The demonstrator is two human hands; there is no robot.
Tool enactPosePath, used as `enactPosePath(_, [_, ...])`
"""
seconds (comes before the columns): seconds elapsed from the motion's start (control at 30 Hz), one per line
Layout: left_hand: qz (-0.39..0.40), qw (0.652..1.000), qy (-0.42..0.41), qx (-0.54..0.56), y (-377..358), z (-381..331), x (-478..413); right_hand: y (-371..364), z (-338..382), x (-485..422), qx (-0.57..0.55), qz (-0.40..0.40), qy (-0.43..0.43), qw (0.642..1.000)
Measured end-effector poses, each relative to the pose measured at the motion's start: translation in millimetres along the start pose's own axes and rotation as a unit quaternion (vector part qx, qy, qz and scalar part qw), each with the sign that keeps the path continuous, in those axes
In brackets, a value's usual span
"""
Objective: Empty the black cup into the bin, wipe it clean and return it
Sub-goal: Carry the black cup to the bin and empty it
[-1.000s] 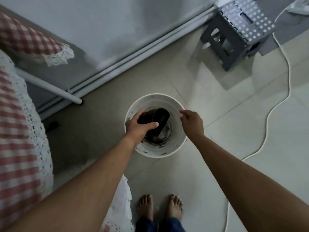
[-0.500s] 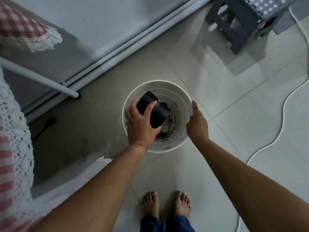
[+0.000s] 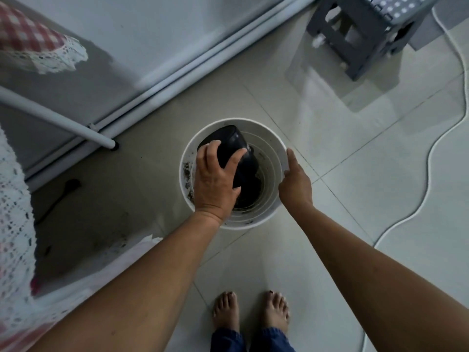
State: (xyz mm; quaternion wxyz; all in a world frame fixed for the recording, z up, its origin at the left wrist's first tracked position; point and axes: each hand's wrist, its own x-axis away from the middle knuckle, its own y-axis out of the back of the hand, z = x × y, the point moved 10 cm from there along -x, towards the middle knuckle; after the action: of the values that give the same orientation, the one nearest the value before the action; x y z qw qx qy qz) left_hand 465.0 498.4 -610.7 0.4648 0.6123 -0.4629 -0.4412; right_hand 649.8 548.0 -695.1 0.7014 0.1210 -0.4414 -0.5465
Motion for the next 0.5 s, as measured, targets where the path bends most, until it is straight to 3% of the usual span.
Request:
enactPosePath(0.1, [0.029,0.998,0.048,0.031,8,3,-4,5,6,4,-0.002,0.013,-0.001,1.000])
enactPosePath(0.23, [0.080,0.955,0.220,0.182,36,21,-9,33,28,22,-0.027,0.023,0.005,0.999])
enactPosePath(0.37, [0.119,0.850,0.357,0.368,72,30,-11,68,74,55,-0.107,0.068,0.031,0.991])
enactPosePath(0.5, [0.174,0.716,0.404,0.541,129,8,-7,117,133,96,-0.196,0.103,0.036,0.974])
